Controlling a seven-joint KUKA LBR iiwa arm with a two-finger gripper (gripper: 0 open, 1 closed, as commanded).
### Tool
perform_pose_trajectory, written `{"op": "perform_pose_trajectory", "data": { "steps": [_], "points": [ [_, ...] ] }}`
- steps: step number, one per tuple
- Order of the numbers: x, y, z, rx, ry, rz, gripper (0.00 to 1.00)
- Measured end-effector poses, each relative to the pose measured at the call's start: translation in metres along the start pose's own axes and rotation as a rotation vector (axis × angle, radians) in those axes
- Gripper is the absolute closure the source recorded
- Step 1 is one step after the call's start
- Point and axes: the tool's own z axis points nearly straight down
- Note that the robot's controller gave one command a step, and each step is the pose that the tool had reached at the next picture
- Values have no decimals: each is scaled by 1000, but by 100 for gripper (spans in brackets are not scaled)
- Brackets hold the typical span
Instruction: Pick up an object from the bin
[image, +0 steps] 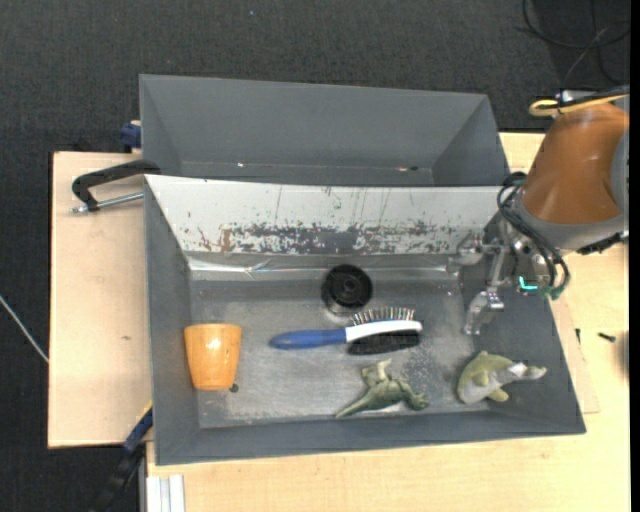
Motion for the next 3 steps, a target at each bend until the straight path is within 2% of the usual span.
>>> {"op": "perform_pose_trajectory", "data": {
  "steps": [1, 2, 3],
  "points": [
    [20, 103, 61, 6, -12, -309, 0],
    [56, 169, 31, -2, -8, -256, 0],
    [55, 155, 33, 1, -7, -203, 0]
  ]
}}
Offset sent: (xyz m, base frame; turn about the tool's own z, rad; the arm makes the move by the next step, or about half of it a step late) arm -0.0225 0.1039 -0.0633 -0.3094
